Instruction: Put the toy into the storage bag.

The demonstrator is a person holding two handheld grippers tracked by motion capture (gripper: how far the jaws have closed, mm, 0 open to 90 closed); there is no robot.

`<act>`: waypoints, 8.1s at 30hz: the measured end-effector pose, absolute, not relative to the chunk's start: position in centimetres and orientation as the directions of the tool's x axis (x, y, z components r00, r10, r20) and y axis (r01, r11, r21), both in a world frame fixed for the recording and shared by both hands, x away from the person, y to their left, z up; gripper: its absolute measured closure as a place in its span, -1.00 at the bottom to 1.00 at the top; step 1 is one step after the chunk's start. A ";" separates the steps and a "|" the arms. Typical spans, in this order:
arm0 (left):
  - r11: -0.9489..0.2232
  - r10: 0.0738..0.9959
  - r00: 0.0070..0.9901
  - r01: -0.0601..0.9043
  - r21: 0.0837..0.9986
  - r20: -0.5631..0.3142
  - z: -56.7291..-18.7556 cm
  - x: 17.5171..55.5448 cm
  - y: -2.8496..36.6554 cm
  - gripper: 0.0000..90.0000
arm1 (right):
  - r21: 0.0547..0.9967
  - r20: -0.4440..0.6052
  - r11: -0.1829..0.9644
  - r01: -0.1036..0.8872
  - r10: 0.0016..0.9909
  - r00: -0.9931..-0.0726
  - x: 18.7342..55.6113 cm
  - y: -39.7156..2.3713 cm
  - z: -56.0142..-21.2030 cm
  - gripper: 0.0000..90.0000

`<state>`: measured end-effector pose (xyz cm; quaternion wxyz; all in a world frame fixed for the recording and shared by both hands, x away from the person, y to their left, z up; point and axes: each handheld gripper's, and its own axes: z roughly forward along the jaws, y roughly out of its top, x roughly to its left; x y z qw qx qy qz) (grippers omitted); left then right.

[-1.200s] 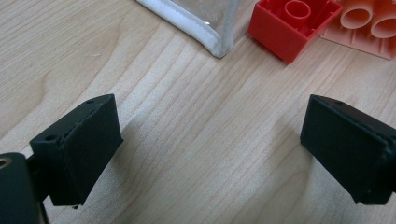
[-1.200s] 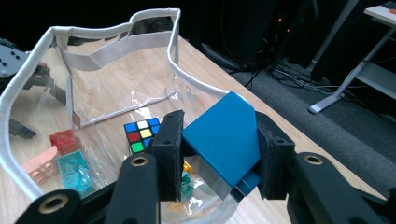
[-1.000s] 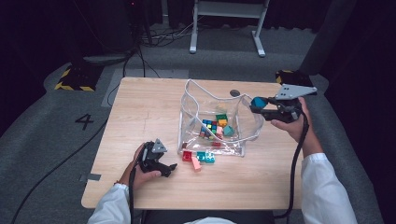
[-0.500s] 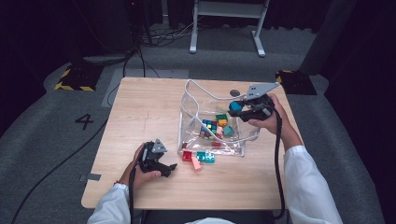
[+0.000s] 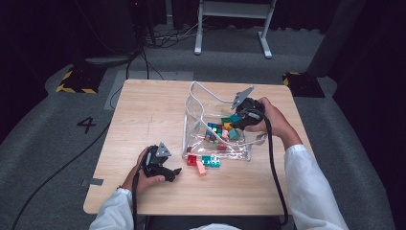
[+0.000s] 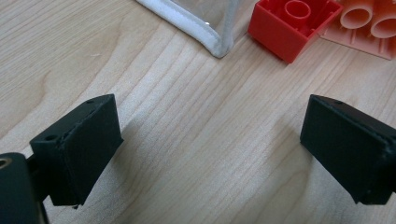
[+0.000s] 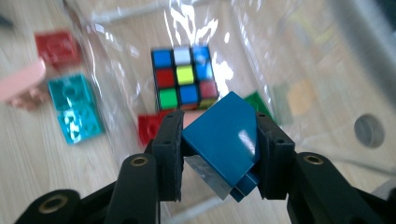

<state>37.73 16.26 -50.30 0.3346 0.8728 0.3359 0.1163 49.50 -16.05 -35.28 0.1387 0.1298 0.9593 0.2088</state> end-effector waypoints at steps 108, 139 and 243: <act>-0.551 0.663 0.748 0.510 0.660 -0.025 -50.3 37.6 16.2 -0.89 | 0.754 -0.022 0.585 0.299 0.477 -0.878 38.3 -14.7 -50.3 -0.22; -0.551 0.667 0.745 0.508 0.662 -0.017 -50.3 37.6 16.1 -0.90 | 0.767 -0.027 0.597 0.235 0.395 -0.918 36.6 -18.7 -49.6 0.32; -0.548 0.663 0.748 0.513 0.660 -0.031 -50.3 37.5 16.1 -0.90 | 0.700 -0.214 0.704 0.116 0.362 -0.907 48.7 -17.7 -33.6 0.32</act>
